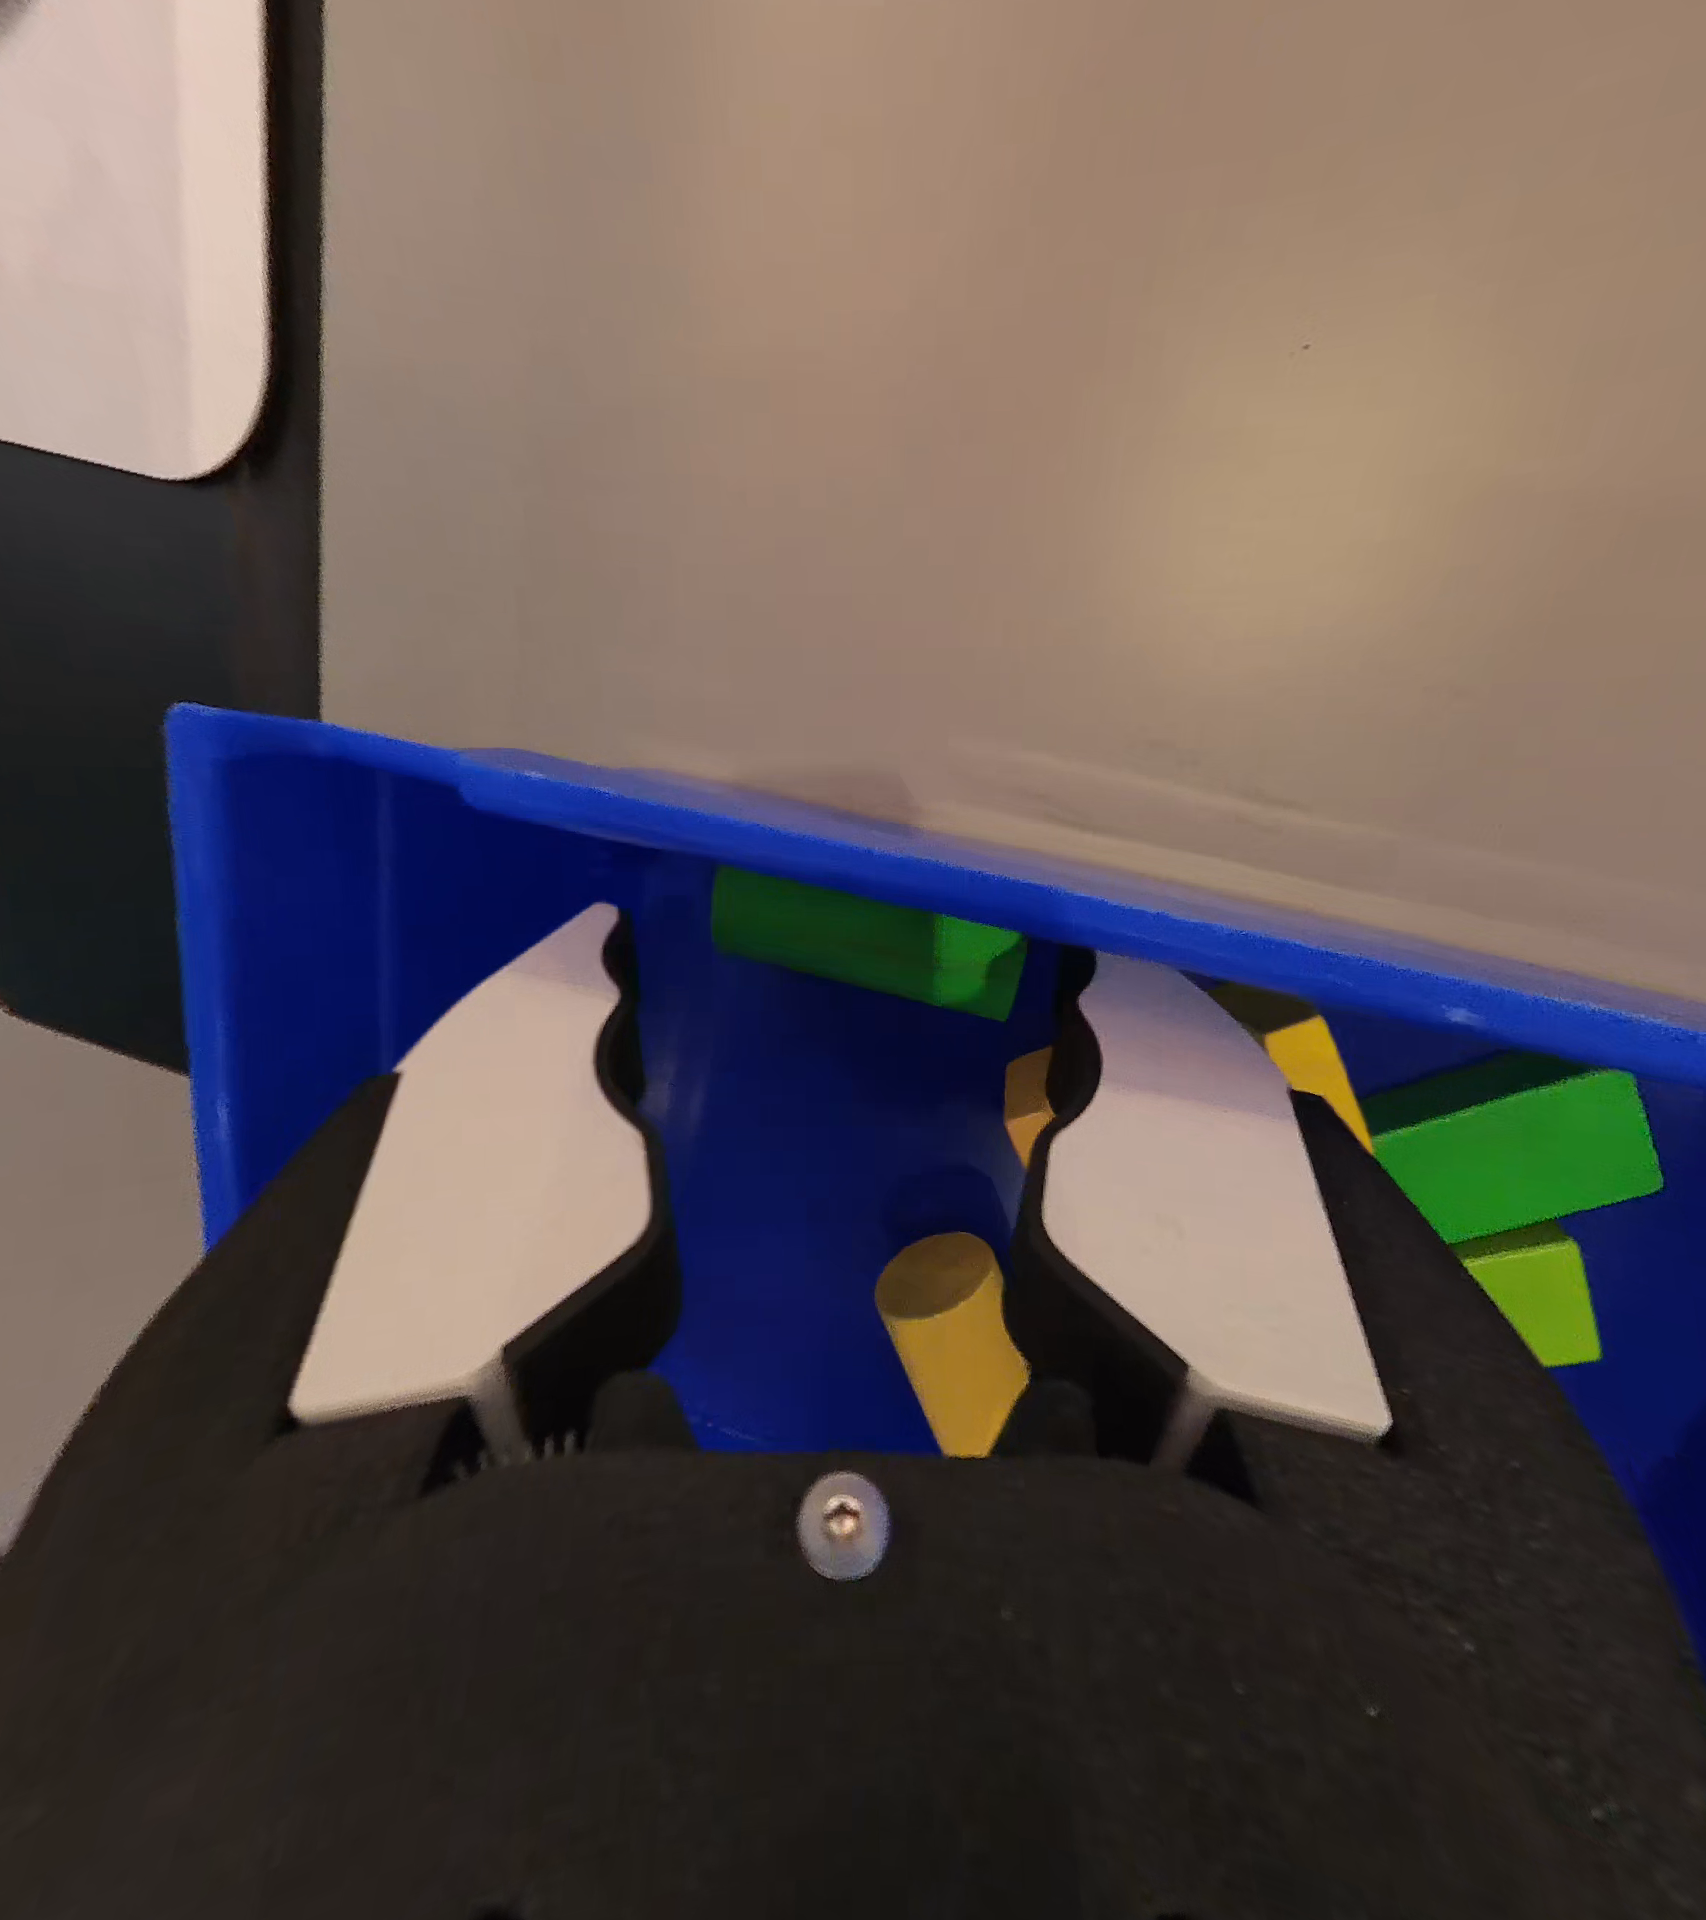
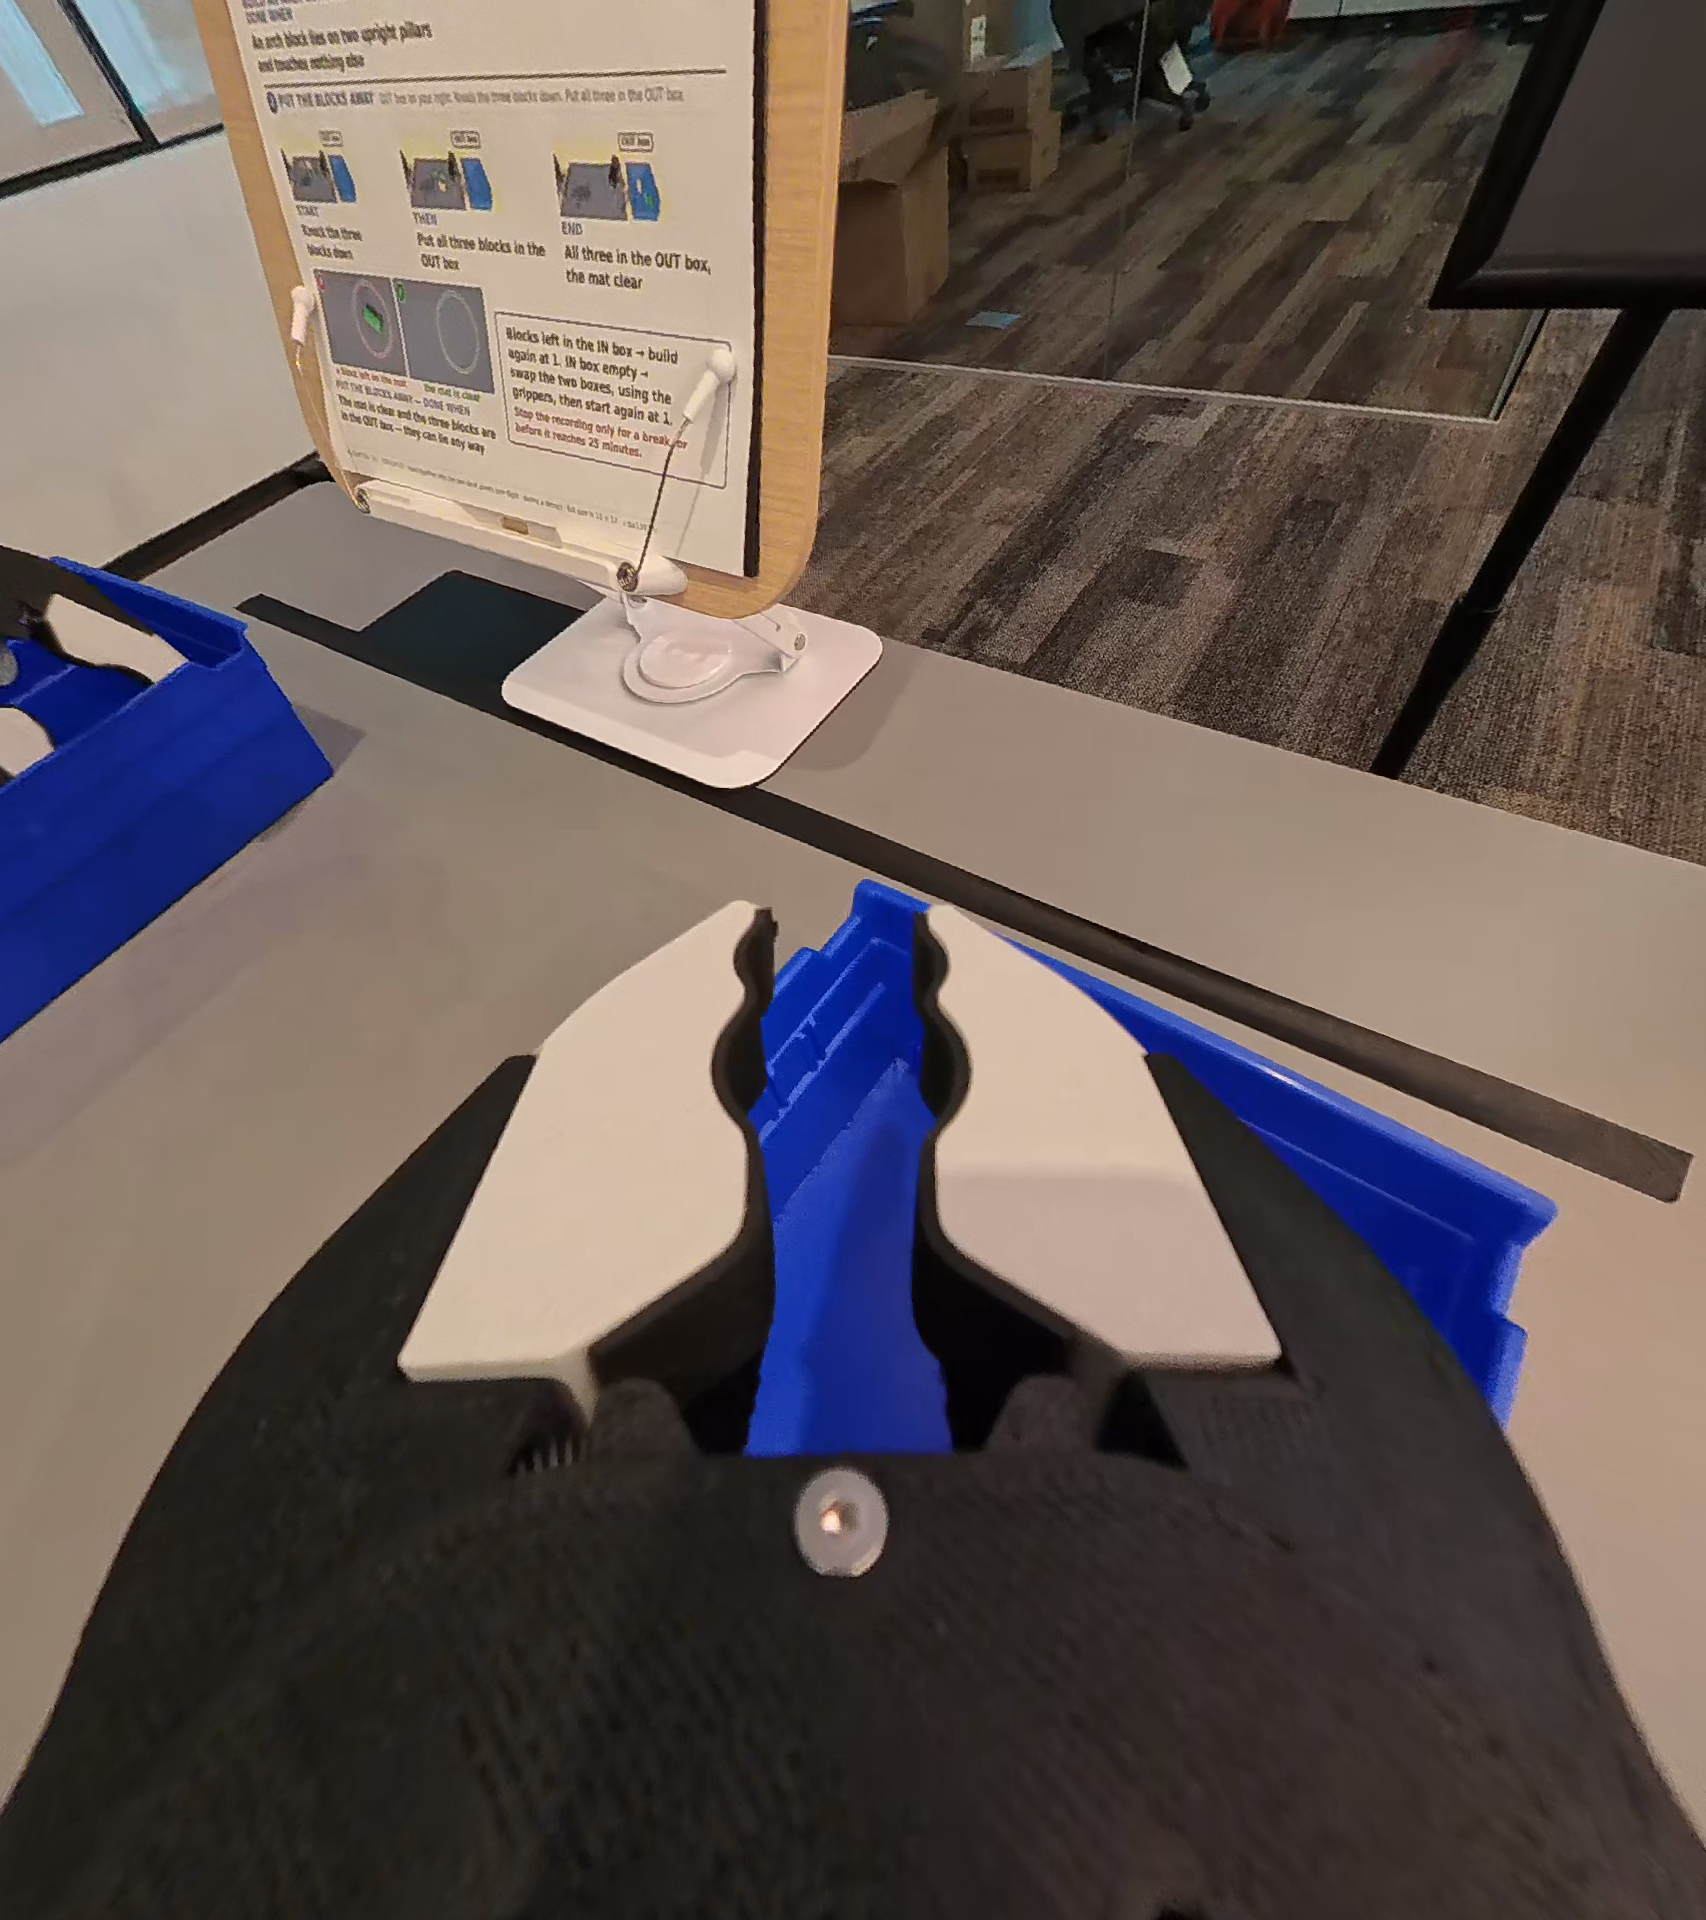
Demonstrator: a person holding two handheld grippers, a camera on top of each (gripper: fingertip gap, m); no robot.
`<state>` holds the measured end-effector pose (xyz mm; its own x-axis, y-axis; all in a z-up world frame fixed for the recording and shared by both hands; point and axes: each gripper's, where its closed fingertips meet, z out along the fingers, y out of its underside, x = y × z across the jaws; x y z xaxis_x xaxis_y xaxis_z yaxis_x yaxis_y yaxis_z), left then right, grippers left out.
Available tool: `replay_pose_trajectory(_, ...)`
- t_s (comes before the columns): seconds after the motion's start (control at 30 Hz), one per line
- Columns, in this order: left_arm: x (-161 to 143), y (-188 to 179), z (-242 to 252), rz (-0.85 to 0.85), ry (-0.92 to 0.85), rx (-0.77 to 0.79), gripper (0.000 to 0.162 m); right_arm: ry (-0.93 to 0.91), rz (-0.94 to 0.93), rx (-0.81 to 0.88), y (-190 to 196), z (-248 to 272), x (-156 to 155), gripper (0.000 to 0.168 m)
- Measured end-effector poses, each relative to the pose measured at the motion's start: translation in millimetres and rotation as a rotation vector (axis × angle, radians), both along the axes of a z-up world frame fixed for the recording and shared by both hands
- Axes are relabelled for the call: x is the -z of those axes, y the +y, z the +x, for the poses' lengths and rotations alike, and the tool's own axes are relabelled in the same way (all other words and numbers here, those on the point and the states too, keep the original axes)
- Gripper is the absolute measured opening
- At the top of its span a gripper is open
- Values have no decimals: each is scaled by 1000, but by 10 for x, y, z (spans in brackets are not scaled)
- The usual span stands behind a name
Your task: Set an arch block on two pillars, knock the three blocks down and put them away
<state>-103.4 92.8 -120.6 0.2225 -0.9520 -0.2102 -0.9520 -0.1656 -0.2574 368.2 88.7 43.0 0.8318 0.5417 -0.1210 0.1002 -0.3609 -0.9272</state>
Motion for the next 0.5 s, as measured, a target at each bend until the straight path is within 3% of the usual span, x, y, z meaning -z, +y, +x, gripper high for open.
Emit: replay_pose_trajectory(0.5, 302, 29, -73, -73, 70, 97, 72, -68, -64, -12, 103, -76, 244, 26)
